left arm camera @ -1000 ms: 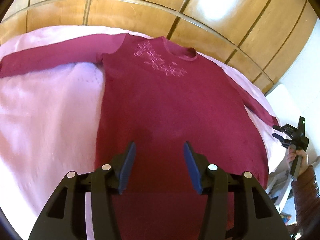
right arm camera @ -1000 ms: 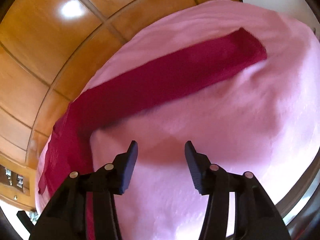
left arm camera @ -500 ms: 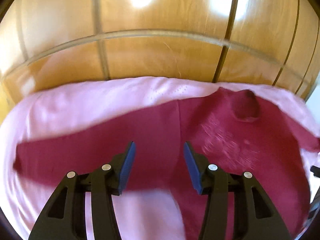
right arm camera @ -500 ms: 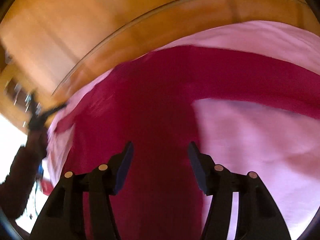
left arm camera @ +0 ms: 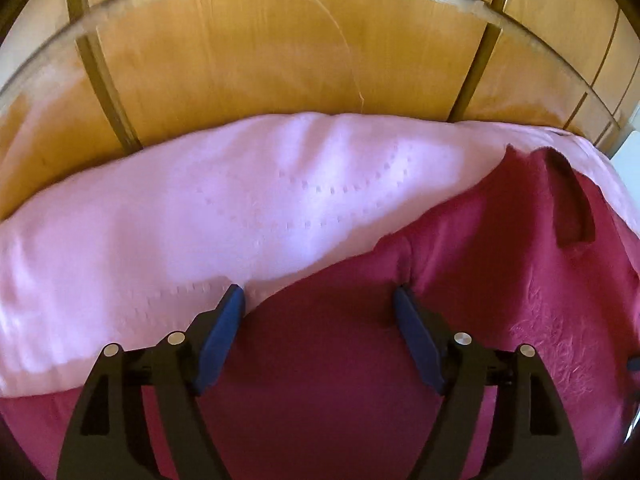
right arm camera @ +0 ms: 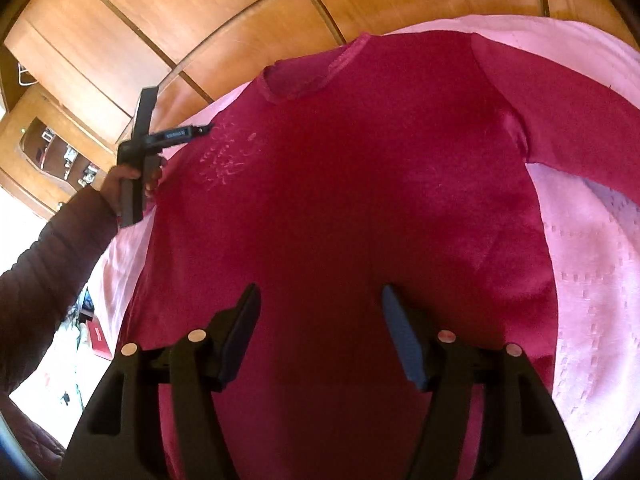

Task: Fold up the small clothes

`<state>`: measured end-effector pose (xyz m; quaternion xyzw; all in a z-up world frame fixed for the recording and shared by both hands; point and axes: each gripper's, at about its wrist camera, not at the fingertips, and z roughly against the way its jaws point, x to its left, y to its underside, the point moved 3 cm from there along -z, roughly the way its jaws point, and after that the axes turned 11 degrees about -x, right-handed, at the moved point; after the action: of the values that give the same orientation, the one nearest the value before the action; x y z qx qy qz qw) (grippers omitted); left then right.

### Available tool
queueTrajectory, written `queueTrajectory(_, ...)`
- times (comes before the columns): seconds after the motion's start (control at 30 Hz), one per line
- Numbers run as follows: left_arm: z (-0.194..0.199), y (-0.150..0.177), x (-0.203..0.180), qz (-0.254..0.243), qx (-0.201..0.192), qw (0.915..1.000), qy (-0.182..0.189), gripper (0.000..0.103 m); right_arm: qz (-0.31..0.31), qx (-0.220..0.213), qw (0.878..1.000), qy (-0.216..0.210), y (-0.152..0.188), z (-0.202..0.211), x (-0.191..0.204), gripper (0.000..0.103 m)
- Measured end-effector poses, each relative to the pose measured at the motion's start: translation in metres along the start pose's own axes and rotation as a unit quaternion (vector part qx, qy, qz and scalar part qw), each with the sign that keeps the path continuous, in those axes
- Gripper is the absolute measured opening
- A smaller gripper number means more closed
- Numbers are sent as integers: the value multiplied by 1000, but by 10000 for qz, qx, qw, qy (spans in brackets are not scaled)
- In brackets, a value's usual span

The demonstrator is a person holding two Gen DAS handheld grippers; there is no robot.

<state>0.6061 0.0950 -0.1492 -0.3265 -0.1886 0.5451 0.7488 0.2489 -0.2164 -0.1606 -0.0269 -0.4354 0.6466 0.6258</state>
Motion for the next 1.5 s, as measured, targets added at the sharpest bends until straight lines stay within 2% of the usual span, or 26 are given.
queueTrajectory(0.03, 2, 1, -1, -4, -55, 10000, 68, 51, -9, -3, 10000, 10, -2, -2, 1, 64)
queueTrajectory(0.07, 7, 3, 0, -4, -138, 9998, 120, 38, -21, -10, 10000, 20, -3, -3, 2, 64)
queueTrajectory(0.1, 14, 4, 4, 89, -235, 9996, 102, 10, -29, -24, 10000, 36, -4, -3, 1, 64)
queueTrajectory(0.13, 21, 6, 5, 145, -303, 9994, 128, 8, -21, -43, 10000, 64, -6, -3, 2, 64)
queueTrajectory(0.3, 48, 19, 6, 169, -737, 9969, -215, 7, 259, -173, 9991, 289, -5, -11, 12, 66)
queueTrajectory(0.37, 33, 23, 9, 192, -592, 9962, -608, 8, 398, -203, 9980, 443, 0, -17, 13, 66)
queueTrajectory(0.43, 19, 20, 0, -111, -535, 9931, -1036, 10, 621, -248, 9962, 553, 2, -18, 19, 73)
queueTrajectory(0.5, 13, 16, -8, -293, -490, 9900, -1288, 10, 802, -318, 9939, 691, 7, -18, 22, 73)
queueTrajectory(0.53, 14, 13, -7, -163, -454, 9906, -1283, 10, 851, -368, 9929, 743, 9, -18, 23, 74)
queueTrajectory(0.6, 31, 9, 2, 291, -467, 9916, -1174, 17, 892, -458, 9919, 779, 12, -17, 23, 74)
queueTrajectory(0.7, 67, 11, 12, 733, -710, 9885, -1113, 17, 906, -616, 9912, 744, 16, -18, 22, 78)
queueTrajectory(0.8, 126, 28, 5, 1052, -1112, 9863, -611, 17, 1044, -727, 9886, 802, 21, -20, 26, 84)
queueTrajectory(0.9, 158, 50, -22, 1059, -1239, 9864, -220, 17, 1167, -748, 9861, 919, 22, -23, 32, 85)
queueTrajectory(1.0, 180, 85, -75, 919, -1200, 9880, 326, 17, 1123, -787, 9866, 880, 22, -22, 31, 85)
queueTrajectory(1.07, 188, 105, -102, 822, -1136, 9886, 554, 17, 1098, -816, 9869, 852, 22, -21, 30, 85)
queueTrajectory(1.17, 188, 142, -133, 630, -896, 9923, 573, 17, 1089, -852, 9868, 845, 23, -20, 29, 85)
queueTrajectory(1.27, 174, 186, -135, 679, -485, 9965, 72, 17, 1111, -854, 9865, 849, 26, -19, 30, 85)
queueTrajectory(1.37, 188, 209, -125, 1163, -681, 9909, 47, 17, 1175, -811, 9857, 892, 31, -13, 31, 85)
queueTrajectory(1.5, 198, 217, -124, 1216, -720, 9898, -177, 17, 968, -746, 9895, 773, 35, 11, 23, 82)
